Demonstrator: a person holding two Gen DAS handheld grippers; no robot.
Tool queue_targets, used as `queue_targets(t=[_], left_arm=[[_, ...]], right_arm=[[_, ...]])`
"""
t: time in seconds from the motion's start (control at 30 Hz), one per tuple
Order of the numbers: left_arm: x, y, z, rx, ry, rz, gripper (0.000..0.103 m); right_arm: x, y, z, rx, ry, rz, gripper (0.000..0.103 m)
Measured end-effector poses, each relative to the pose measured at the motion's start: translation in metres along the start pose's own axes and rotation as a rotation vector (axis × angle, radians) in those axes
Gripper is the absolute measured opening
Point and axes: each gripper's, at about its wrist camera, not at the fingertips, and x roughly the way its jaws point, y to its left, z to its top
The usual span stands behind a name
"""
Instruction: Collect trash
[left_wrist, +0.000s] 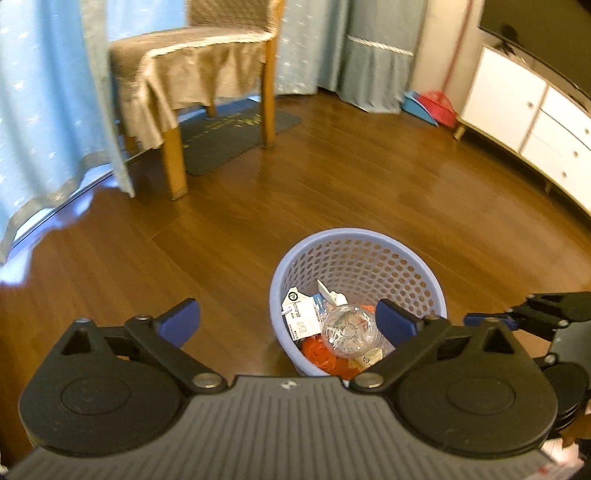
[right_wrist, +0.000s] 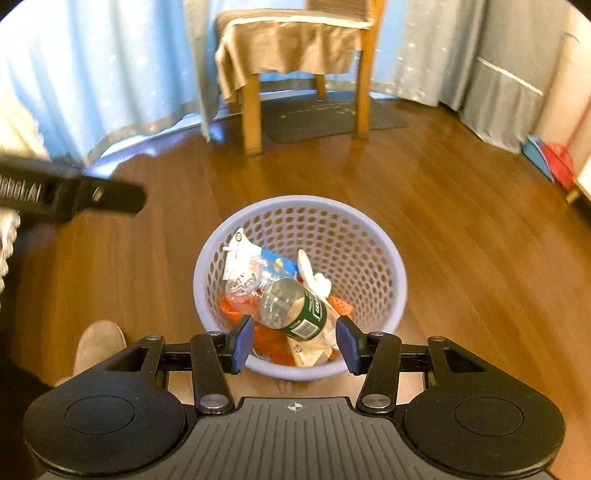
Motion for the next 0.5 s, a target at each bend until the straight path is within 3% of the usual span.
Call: queue_targets(t=[0.5], left_arm=[[-0.045, -0.019, -0.049, -0.15, -0.037, 0.109, 0.102]], right_arm=[[-0.068, -0.006, -0.014, 0.137, -0.011, -0.001, 0.056]])
